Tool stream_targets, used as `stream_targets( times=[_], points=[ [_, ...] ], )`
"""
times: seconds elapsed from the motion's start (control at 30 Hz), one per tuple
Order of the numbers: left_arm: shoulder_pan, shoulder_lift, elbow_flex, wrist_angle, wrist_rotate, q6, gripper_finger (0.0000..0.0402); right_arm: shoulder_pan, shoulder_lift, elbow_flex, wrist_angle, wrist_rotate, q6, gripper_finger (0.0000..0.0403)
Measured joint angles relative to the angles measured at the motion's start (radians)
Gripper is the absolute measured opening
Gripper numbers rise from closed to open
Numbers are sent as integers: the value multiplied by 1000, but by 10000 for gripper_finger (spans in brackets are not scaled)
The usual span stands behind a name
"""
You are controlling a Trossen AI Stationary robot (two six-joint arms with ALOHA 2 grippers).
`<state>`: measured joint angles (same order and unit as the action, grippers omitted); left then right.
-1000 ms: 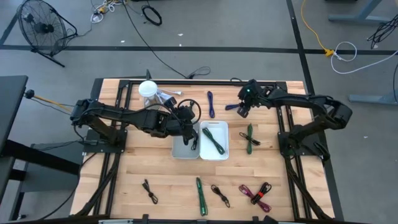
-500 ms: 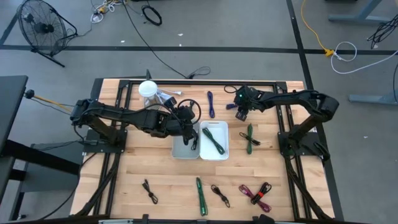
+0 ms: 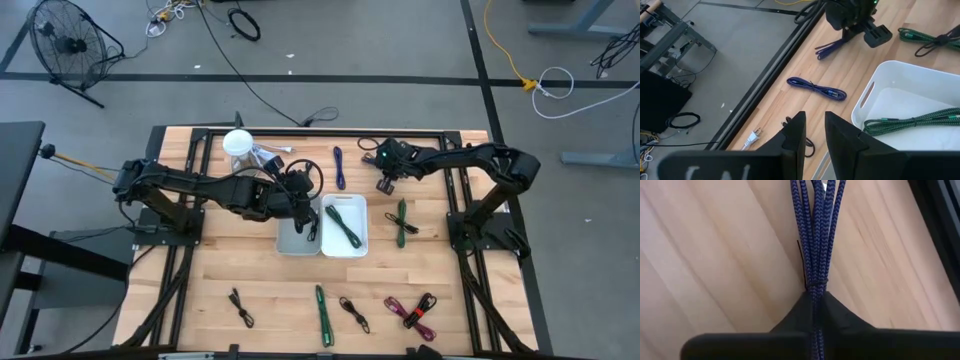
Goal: Pick & Place USB Port
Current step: Put the purple charger cable into the white bin
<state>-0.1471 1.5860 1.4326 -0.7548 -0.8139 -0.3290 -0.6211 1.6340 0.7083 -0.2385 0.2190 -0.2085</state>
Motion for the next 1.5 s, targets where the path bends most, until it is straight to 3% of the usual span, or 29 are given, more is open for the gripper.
stream_targets(
  times=[0.23,0.57,0.8,1.07,1.5],
  points=[
    [0,0,0,13,35,-5,76,25,-132,49,-109,-84,44,4],
    [0,0,0,76,42,8,76,111,-499,96,-185,-200,173,4],
    [0,0,0,77,42,11,76,271,-684,96,-177,-295,338,4],
    [0,0,0,77,42,11,76,529,-700,90,-84,-266,506,4],
    [0,0,0,73,41,11,76,833,-635,-80,307,18,738,4]
  ],
)
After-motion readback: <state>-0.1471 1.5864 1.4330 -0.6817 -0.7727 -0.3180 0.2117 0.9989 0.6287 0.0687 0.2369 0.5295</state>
